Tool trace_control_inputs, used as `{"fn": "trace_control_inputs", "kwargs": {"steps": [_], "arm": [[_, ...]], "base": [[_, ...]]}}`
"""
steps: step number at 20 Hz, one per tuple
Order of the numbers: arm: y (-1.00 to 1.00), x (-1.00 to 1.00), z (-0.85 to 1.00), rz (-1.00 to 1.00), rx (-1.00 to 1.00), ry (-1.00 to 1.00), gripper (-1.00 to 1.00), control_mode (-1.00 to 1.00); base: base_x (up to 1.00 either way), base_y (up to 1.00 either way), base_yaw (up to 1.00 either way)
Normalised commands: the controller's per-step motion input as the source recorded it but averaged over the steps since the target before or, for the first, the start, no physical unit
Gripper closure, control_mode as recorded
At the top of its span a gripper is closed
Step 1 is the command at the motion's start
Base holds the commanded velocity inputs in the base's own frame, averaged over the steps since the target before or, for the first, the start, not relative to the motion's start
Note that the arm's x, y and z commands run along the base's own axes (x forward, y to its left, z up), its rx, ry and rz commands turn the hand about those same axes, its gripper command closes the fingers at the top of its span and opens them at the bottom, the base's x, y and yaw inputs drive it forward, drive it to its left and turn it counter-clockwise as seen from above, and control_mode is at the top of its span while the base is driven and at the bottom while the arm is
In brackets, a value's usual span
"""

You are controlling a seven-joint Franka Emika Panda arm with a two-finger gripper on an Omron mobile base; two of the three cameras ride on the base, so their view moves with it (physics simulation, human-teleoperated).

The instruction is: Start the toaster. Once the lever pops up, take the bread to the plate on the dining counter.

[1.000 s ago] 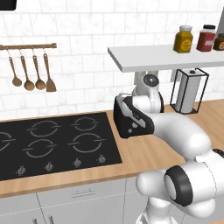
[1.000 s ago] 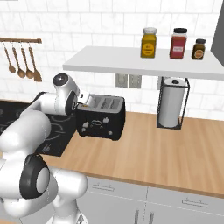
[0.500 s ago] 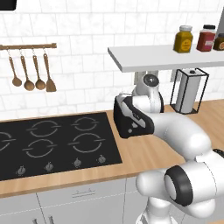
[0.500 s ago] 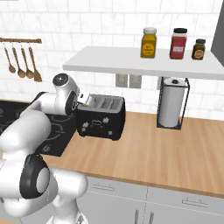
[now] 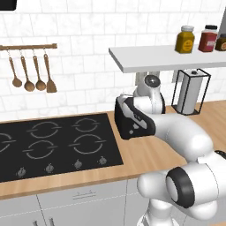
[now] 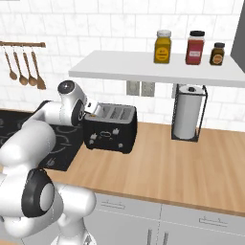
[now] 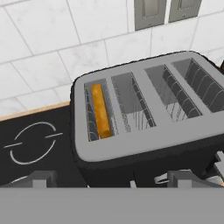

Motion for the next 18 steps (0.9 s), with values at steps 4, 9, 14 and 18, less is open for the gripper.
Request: {"fn": "trace_control_inputs", "kwargs": {"steps": [4, 9, 14, 18], "arm": [[0.03, 0.0, 0.0, 0.0, 0.0, 0.0, -1.0, -1.0], [0.14, 0.16, 0.0, 0.04, -0.07, 0.05, -1.0, -1.0], [-0.06, 0.26, 0.02, 0.2, 0.0, 0.01, -1.0, -1.0], [-0.21, 0.03, 0.1, 0.05, 0.0, 0.0, -1.0, -1.0]], "base": [[0.0, 0.0, 0.0], [0.0, 0.0, 0.0], [0.0, 0.0, 0.0], [0.0, 0.0, 0.0]]}}
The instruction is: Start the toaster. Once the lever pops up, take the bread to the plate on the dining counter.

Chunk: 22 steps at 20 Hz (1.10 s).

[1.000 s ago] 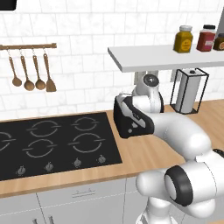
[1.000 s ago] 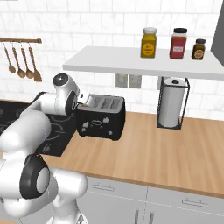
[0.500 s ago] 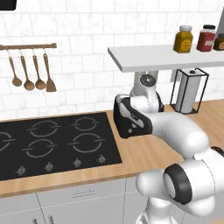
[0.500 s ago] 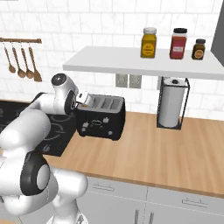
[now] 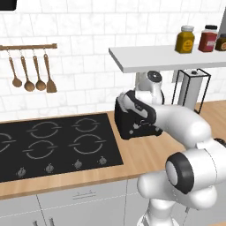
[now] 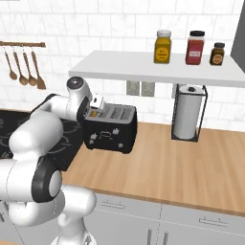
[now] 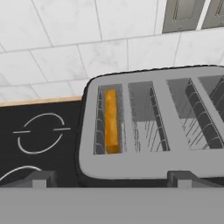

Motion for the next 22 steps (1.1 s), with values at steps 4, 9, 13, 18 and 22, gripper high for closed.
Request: {"fn": "trace_control_inputs", "kwargs": {"steps": [4, 9, 13, 18, 22], "arm": [[-0.09, 0.0, 0.04, 0.0, 0.0, 0.0, -1.0, -1.0], [0.0, 0.0, 0.0, 0.0, 0.0, 0.0, -1.0, -1.0], [0.0, 0.0, 0.0, 0.0, 0.0, 0.0, -1.0, -1.0], [0.0, 0.0, 0.0, 0.0, 0.0, 0.0, -1.0, -1.0], [0.0, 0.0, 0.0, 0.0, 0.0, 0.0, -1.0, -1.0]], "base": [[0.0, 0.0, 0.0], [0.0, 0.0, 0.0], [0.0, 0.0, 0.0], [0.0, 0.0, 0.0], [0.0, 0.0, 0.0]]}}
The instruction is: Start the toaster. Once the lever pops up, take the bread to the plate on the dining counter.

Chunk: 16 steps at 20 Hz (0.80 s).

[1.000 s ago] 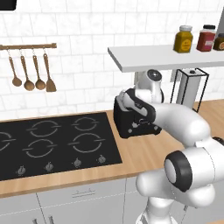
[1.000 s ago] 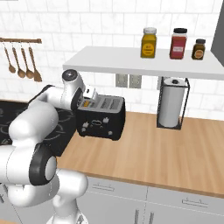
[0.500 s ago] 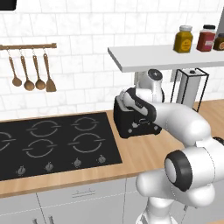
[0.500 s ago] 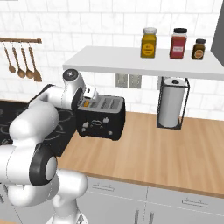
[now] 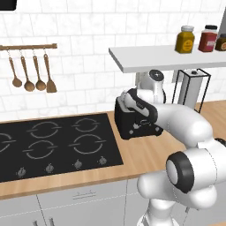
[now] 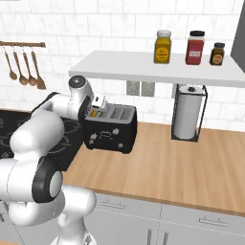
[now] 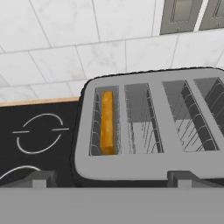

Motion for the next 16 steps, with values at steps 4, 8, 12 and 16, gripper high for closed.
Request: {"fn": "trace_control_inputs", "kwargs": {"steps": [4, 8, 12, 16], "arm": [[0.0, 0.0, 0.0, 0.0, 0.0, 0.0, -1.0, -1.0], [0.0, 0.0, 0.0, 0.0, 0.0, 0.0, -1.0, -1.0], [0.0, 0.0, 0.0, 0.0, 0.0, 0.0, -1.0, -1.0], [0.0, 0.0, 0.0, 0.0, 0.0, 0.0, -1.0, -1.0]], "base": [[0.0, 0.0, 0.0], [0.0, 0.0, 0.0], [0.0, 0.0, 0.0], [0.0, 0.0, 0.0]]}}
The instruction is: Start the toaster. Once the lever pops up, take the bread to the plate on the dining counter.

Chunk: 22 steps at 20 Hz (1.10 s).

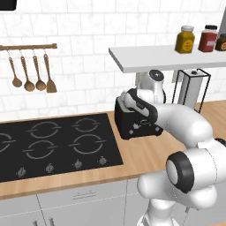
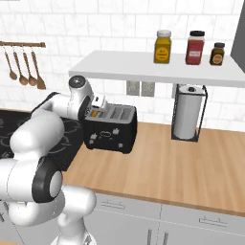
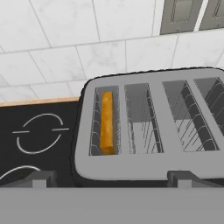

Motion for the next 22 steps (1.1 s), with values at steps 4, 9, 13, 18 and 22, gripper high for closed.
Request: {"fn": "trace_control_inputs", "kwargs": {"steps": [4, 9, 13, 18, 22], "arm": [[0.0, 0.0, 0.0, 0.0, 0.0, 0.0, -1.0, -1.0], [0.0, 0.0, 0.0, 0.0, 0.0, 0.0, -1.0, -1.0], [0.0, 0.0, 0.0, 0.0, 0.0, 0.0, -1.0, -1.0], [0.0, 0.0, 0.0, 0.0, 0.0, 0.0, -1.0, -1.0], [0.0, 0.0, 0.0, 0.0, 0.0, 0.0, -1.0, -1.0]], "base": [[0.0, 0.0, 0.0], [0.0, 0.0, 0.0], [0.0, 0.0, 0.0], [0.0, 0.0, 0.0], [0.0, 0.0, 0.0]]}}
